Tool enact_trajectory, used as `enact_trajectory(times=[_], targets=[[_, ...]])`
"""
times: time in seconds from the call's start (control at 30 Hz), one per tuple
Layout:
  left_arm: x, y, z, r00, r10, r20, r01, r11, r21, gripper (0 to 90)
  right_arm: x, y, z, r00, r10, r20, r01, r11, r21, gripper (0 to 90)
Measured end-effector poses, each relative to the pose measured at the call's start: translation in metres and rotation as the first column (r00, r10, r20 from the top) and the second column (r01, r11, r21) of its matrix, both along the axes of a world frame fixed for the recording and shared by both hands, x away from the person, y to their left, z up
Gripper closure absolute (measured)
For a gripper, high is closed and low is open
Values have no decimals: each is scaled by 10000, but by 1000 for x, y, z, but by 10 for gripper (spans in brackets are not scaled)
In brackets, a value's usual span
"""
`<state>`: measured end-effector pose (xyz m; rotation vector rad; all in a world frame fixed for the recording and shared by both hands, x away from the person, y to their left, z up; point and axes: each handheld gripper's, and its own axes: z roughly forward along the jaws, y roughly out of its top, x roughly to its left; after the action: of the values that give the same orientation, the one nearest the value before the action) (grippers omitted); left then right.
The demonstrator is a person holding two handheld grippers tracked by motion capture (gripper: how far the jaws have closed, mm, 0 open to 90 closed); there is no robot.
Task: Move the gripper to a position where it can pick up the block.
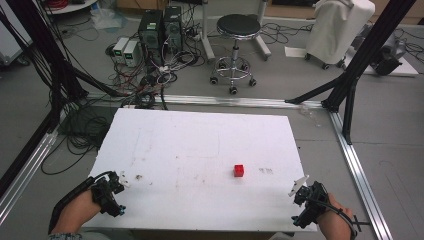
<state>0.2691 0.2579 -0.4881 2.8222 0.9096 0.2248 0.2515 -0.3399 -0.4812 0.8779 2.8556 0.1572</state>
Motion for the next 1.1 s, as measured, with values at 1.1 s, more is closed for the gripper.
enact_trajectory(times=[1.1], targets=[[-2, 0, 3, 10000, -54, -36, 54, 10000, -64, 214, 18, 13, -11, 9988, 446, 177, -442, 9987, -245, 11]])
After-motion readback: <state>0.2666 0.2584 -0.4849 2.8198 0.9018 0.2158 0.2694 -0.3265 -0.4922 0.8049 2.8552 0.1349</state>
